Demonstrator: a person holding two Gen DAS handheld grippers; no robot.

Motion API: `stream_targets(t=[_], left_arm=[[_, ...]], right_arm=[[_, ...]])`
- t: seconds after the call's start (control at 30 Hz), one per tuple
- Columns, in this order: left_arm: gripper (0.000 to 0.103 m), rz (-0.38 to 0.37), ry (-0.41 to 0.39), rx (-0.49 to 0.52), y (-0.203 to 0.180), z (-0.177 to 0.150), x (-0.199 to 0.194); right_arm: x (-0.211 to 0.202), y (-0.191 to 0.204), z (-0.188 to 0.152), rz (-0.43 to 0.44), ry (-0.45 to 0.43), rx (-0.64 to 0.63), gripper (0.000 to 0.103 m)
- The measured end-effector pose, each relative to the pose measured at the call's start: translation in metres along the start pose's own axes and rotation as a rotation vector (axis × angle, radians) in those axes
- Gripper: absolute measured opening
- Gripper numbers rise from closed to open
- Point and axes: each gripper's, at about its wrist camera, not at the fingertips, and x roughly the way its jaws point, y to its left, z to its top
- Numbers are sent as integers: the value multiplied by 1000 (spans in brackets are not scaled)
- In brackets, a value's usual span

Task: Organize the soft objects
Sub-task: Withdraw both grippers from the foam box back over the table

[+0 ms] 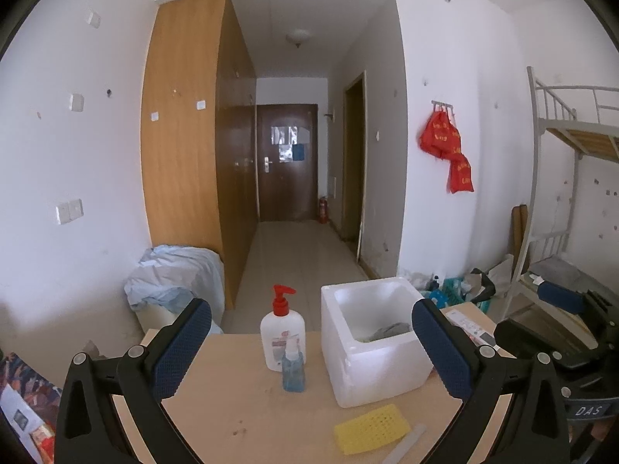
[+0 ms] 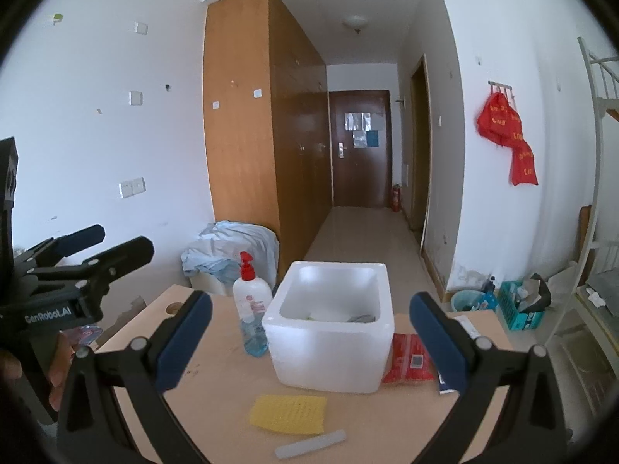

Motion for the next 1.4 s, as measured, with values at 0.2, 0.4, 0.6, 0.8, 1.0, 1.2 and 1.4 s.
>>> stream_targets(t=[0.2,0.4,0.6,0.8,1.0,1.2,1.4], left_arm=[[103,-7,-28,-11,2,-4,-27],[103,1,-39,-4,1,-13,-46],[103,-5,-48,-36,4,-34,-52],[103,-6,-61,-72,7,-67,-55],[103,-26,-38,-60,7,-98,-55],[103,-58,-40,-64,6,-122,-58],[103,-91,-9,-75,3,-145,-48]], right_arm=[[-19,5,-6,0,-26,-2,103],[-29,7,-14,7,-37,4,103],[-37,6,-33,2,-51,11,103],[-43,6,-59,-16,-71,31,103],[-46,6,-84,-24,-60,45,103],[-48,5,-105,-43,-50,48,103],[-41,7,-123,-31,-17,51,103]])
